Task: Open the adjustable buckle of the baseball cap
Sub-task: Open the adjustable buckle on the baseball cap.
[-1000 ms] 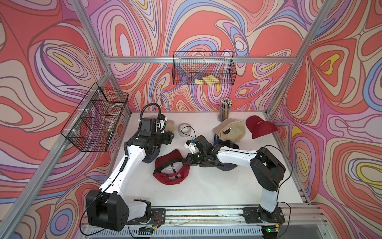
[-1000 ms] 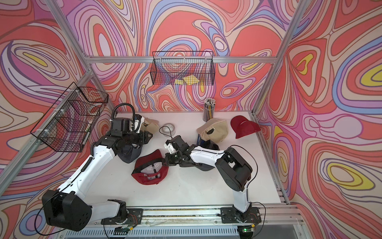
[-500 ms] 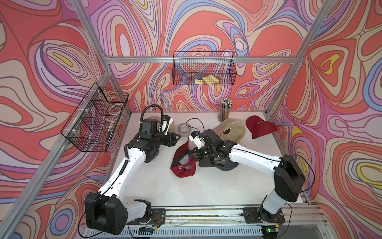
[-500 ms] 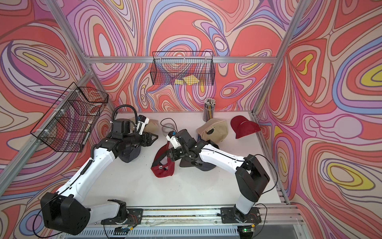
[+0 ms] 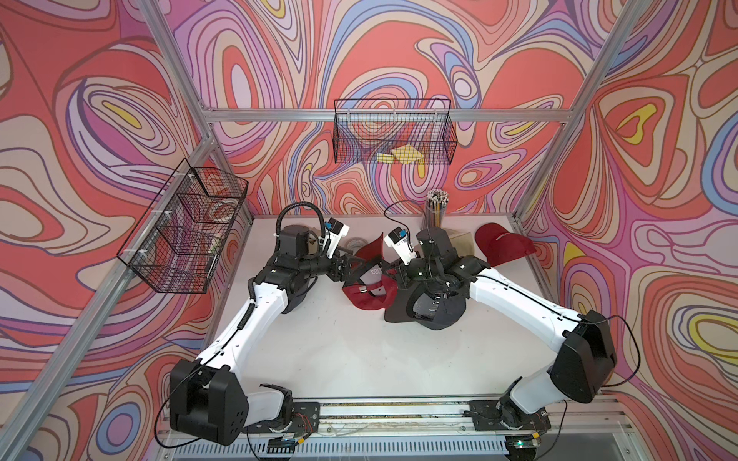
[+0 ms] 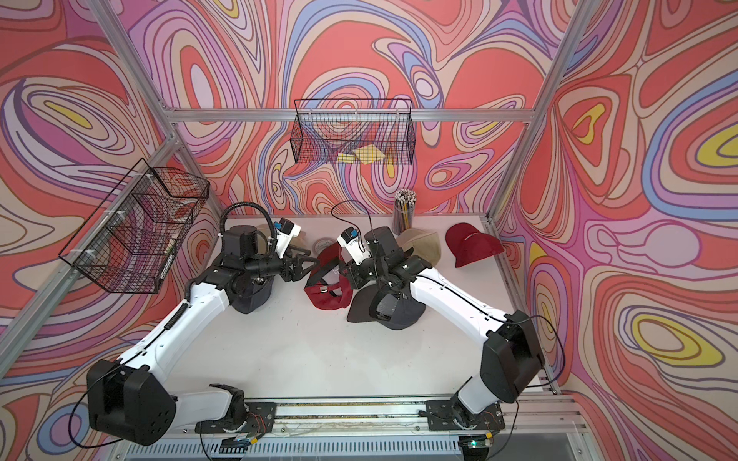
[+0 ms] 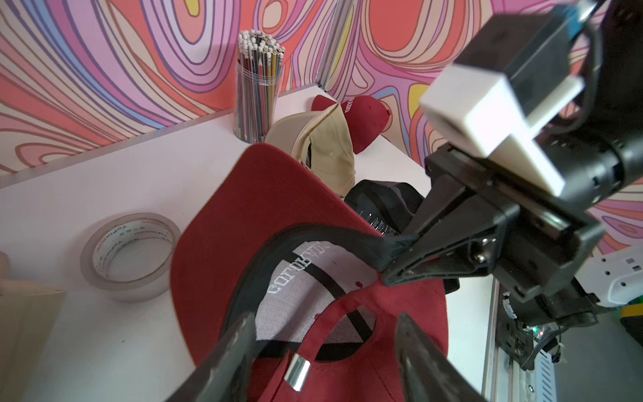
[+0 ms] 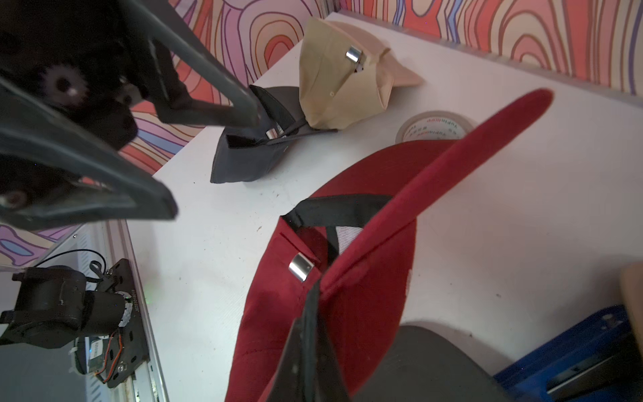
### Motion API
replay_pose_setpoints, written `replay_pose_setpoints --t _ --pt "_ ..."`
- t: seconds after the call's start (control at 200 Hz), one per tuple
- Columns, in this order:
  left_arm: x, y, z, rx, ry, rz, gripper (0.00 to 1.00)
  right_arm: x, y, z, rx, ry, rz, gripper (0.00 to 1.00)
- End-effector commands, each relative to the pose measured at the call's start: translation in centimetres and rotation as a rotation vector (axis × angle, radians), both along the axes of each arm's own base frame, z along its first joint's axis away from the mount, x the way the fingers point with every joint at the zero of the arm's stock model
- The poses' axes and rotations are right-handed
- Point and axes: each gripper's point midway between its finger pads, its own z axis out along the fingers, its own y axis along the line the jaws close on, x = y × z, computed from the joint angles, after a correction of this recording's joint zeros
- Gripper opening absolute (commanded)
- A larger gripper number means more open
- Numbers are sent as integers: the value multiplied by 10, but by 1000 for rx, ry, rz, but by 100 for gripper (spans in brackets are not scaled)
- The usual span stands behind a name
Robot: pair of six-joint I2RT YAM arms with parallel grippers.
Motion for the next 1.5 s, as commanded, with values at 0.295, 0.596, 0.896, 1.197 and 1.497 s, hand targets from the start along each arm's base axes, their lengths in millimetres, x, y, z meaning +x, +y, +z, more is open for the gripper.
replay_pose_setpoints --t 0.295,0.596,0.896,1.197,1.497 --pt "9 14 -31 23 133 193 65 35 -18 44 59 -278 -116 0" --pt "7 18 -43 96 170 198 68 55 -33 69 111 -286 -202 0" --pt "17 16 -58 23 278 272 77 60 -50 83 193 -236 -275 0" --pt "20 -4 -52 -119 279 194 76 59 -62 91 366 -77 -255 0" --pt "22 -17 -33 -230 231 117 71 51 -61 96 467 4 -211 0"
